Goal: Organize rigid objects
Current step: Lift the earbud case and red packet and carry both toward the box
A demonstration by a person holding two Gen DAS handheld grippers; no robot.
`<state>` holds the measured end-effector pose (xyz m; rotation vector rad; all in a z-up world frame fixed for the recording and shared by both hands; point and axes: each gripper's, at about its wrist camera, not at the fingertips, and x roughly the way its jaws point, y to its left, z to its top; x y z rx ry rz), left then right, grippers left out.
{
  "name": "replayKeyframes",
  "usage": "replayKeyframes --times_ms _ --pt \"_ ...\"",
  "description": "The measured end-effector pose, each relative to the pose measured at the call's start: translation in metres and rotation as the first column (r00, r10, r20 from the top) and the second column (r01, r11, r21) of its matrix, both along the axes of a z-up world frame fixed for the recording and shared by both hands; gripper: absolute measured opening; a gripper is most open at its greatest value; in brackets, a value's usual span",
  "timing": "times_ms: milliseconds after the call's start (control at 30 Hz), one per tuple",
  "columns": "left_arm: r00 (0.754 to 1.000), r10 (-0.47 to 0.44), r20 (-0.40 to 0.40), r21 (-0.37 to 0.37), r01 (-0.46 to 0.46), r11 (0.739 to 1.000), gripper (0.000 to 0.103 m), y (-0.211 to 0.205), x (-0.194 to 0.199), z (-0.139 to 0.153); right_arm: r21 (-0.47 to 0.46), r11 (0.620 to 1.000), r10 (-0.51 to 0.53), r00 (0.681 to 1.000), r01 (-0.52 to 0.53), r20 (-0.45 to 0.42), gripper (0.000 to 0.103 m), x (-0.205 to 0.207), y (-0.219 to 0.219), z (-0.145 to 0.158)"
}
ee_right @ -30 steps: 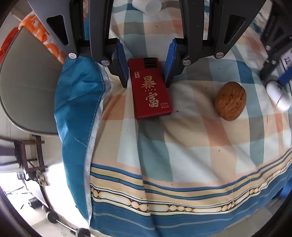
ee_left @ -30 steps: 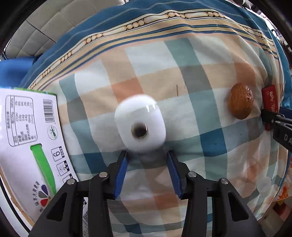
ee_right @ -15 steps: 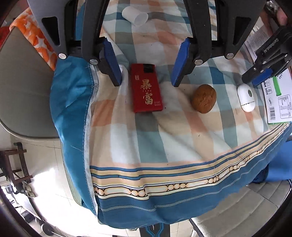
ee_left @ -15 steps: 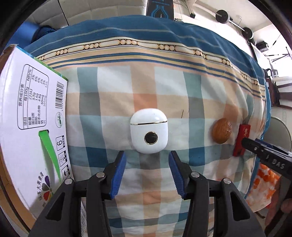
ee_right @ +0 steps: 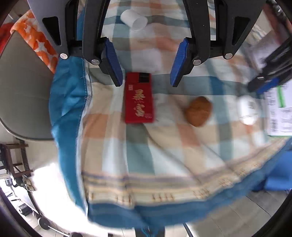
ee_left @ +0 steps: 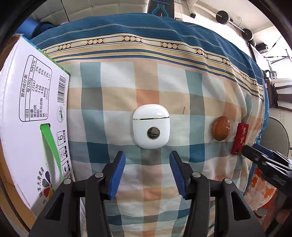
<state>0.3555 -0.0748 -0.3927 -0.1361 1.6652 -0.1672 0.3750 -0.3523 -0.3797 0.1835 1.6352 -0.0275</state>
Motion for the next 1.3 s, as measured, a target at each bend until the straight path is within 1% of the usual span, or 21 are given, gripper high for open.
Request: replayKeyframes --times_ms 33,67,100,167,200,267,300,333,400,500,567,633,667,733,800,833,867,967,1033,1233,1300 --pt "1.0 0.005 -0.002 0.0 -0.005 1.0 0.048 0.001 0.001 0.0 0.037 0.999 -0.013 1.0 0.013 -0.015 0.057 -0.002 -0.002 0.001" --pt "1.0 0.011 -0.005 -0.002 -0.011 1.0 0.048 0.002 0.002 0.0 0.06 0.998 -0.009 0.999 0.012 -0.052 0.057 -0.003 -0.003 -0.002" --pt "1.0 0.016 -0.008 -0.007 -0.016 1.0 0.048 0.003 0.001 0.0 0.061 0.998 -0.008 0.995 0.014 -0.104 0.057 -0.006 -0.005 -0.012" --pt "1.0 0.014 -0.01 -0.007 -0.014 1.0 0.048 0.003 0.001 0.0 0.004 1.0 -0.028 0.982 0.03 -0.188 0.057 -0.009 -0.016 -0.037" --pt "1.0 0.01 -0.01 -0.005 -0.01 1.0 0.048 0.003 0.003 0.0 -0.02 0.999 -0.051 0.98 0.048 -0.191 0.057 -0.008 -0.021 -0.041" --pt "1.0 0.005 -0.011 -0.005 -0.005 1.0 0.048 0.003 0.004 -0.002 -0.021 0.992 -0.127 0.98 0.125 -0.15 0.057 -0.012 -0.04 -0.046" --pt "1.0 0.006 -0.012 -0.005 -0.006 1.0 0.048 0.002 0.005 -0.004 0.014 0.983 -0.179 0.977 0.181 -0.113 0.057 -0.012 -0.051 -0.045" --pt "1.0 0.006 -0.013 -0.004 -0.007 1.0 0.048 0.002 0.005 -0.004 0.041 0.976 -0.209 0.974 0.213 -0.087 0.057 -0.012 -0.059 -0.044" --pt "1.0 0.008 -0.013 -0.001 -0.008 1.0 0.048 0.004 0.006 -0.005 0.062 0.97 -0.231 0.971 0.235 -0.055 0.057 -0.009 -0.063 -0.042" --pt "1.0 0.009 -0.016 0.003 -0.009 1.0 0.048 0.006 0.005 -0.007 0.024 0.981 -0.191 0.981 0.192 -0.042 0.057 -0.001 -0.056 -0.041" --pt "1.0 0.007 -0.02 0.006 -0.007 1.0 0.048 0.007 0.004 -0.008 -0.031 0.987 -0.159 0.986 0.158 -0.053 0.05 0.001 -0.043 -0.037" --pt "1.0 0.004 -0.019 0.007 -0.004 1.0 0.048 0.007 0.003 -0.009 -0.046 0.994 -0.105 0.992 0.102 -0.065 0.037 -0.008 -0.032 -0.033" --pt "1.0 0.002 -0.018 0.009 -0.002 1.0 0.048 0.007 0.002 -0.009 -0.049 0.996 -0.082 0.994 0.079 -0.077 0.037 -0.014 -0.029 -0.033" --pt "1.0 -0.003 -0.02 0.01 0.003 1.0 0.048 0.006 0.002 -0.009 0.008 0.998 -0.064 0.989 0.066 -0.131 0.037 -0.03 -0.023 -0.039" --pt "1.0 -0.007 -0.021 0.01 0.007 1.0 0.048 0.005 0.002 -0.01 -0.023 0.999 -0.028 0.989 0.025 -0.148 0.037 -0.049 -0.018 -0.041" --pt "1.0 -0.007 -0.02 0.011 0.007 1.0 0.048 0.005 0.002 -0.01 -0.022 0.999 -0.033 0.989 0.031 -0.141 0.037 -0.053 -0.019 -0.038" --pt "1.0 -0.006 -0.02 0.009 0.006 1.0 0.048 0.006 0.003 -0.01 0.0 0.998 -0.056 0.99 0.056 -0.128 0.037 -0.057 -0.024 -0.034" --pt "0.999 0.019 -0.029 -0.004 -0.019 1.0 0.048 0.011 0.008 -0.012 0.013 0.992 -0.123 0.988 0.125 -0.09 0.039 -0.068 -0.034 -0.027" --pt "0.998 0.039 -0.043 -0.019 -0.04 0.999 0.048 0.014 0.01 -0.015 0.028 0.988 -0.152 0.984 0.155 -0.097 0.044 -0.074 -0.036 -0.027" --pt "0.997 0.052 -0.05 -0.016 -0.053 0.998 0.048 0.013 0.021 -0.021 -0.008 0.986 -0.165 0.98 0.165 -0.112 0.046 -0.055 -0.045 -0.034" --pt "0.997 0.063 -0.05 -0.013 -0.063 0.998 0.053 0.011 0.027 -0.022 -0.019 0.986 -0.166 0.979 0.165 -0.115 0.046 -0.048 -0.041 -0.033"
